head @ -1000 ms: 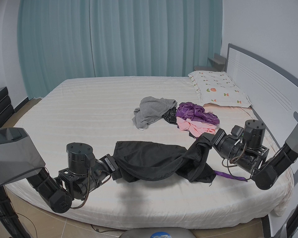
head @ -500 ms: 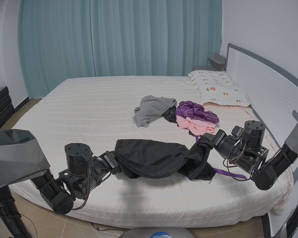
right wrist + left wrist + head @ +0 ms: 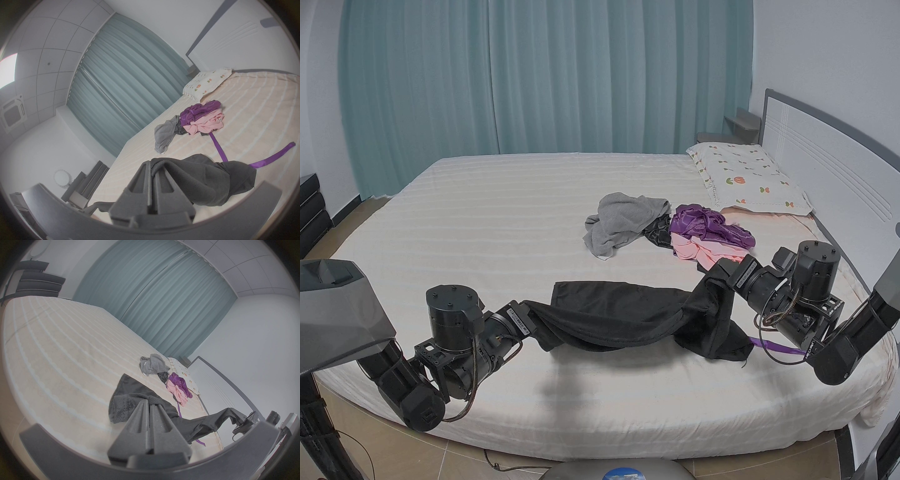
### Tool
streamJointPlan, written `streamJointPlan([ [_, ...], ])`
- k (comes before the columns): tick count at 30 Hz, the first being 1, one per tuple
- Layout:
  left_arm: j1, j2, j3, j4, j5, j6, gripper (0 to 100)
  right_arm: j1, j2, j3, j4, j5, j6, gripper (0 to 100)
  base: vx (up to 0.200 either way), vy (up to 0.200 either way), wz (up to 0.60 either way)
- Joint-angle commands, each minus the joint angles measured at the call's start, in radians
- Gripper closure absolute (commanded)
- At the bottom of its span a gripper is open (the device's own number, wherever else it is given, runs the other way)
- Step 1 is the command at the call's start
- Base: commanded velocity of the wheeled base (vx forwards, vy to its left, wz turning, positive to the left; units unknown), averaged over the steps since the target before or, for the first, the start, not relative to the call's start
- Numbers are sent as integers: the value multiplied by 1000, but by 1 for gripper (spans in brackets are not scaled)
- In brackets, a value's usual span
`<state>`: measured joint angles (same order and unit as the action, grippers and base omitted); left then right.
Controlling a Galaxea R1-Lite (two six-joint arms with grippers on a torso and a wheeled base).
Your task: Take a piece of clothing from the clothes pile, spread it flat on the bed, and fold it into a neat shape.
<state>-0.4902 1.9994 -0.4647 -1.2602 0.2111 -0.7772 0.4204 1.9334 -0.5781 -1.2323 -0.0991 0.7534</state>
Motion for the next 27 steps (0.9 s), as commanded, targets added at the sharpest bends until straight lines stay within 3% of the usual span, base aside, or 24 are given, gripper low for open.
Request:
streamJointPlan([
  [1,4,-24,-3,-1,1,0,100,1,2,-3,-12,-36,-31,100,0,200,0],
  [7,10,-45,-3,1,2,3,100,1,10,1,-65,-82,-100,100,0,200,0],
  [27,55,-90,-12,-7,4,30,100,4,1,12,-170,-86,-100,100,0,200,0],
])
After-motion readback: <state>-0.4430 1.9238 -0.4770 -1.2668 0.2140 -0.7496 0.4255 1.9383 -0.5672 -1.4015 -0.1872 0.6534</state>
